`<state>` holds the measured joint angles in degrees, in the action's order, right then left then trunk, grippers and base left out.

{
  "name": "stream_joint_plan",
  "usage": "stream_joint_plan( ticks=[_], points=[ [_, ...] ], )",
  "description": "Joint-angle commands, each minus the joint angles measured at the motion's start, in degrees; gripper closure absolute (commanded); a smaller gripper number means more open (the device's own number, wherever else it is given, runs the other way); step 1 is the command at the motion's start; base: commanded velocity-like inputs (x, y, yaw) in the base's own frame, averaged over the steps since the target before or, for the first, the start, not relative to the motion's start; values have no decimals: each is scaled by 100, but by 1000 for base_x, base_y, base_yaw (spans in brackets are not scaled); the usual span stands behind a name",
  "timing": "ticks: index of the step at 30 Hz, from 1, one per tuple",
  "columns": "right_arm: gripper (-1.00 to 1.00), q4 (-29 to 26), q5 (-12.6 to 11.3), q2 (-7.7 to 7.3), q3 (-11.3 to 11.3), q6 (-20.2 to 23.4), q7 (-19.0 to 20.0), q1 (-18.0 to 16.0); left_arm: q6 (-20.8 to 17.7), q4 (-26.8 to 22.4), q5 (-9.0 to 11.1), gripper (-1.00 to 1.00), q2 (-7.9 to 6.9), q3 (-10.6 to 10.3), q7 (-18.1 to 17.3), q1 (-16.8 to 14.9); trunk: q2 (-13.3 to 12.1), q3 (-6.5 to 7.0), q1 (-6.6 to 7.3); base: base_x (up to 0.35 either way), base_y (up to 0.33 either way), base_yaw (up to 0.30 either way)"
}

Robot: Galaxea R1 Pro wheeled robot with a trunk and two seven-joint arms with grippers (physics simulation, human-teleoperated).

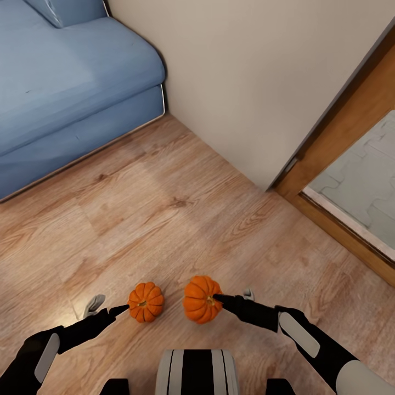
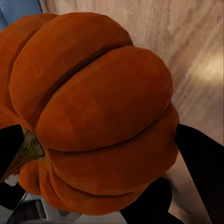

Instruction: Place each of the two pumpkins and all three candles from the living room inside a cabinet in the living room (use any cabinet), then make sure every cabinet is closed, and position the cauldron so it is next to a table in the living room.

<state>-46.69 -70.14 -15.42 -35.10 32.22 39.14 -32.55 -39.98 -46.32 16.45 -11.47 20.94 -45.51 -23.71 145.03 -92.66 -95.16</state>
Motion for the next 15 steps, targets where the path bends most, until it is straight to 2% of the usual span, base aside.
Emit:
stream_joint_plan(
  ticks=[1, 8, 15],
  points=[
    [100, -2, -38, -5, -17, -1, 45, -5, -35, 0, 16, -100, -1, 10, -11, -2, 1, -3, 1, 0, 0, 0],
    [100, -3, -33, 2, -14, -98, 742, -3, -31, 0, 16, -100, -4, 7, -11, -1, 1, -3, 1, 0, 0, 0],
    [100, 1, -33, -4, -10, -101, 847, -5, 0, 0, -2, -100, 19, 6, -10, -2, 9, -136, -15, 0, 0, 0]
  ],
)
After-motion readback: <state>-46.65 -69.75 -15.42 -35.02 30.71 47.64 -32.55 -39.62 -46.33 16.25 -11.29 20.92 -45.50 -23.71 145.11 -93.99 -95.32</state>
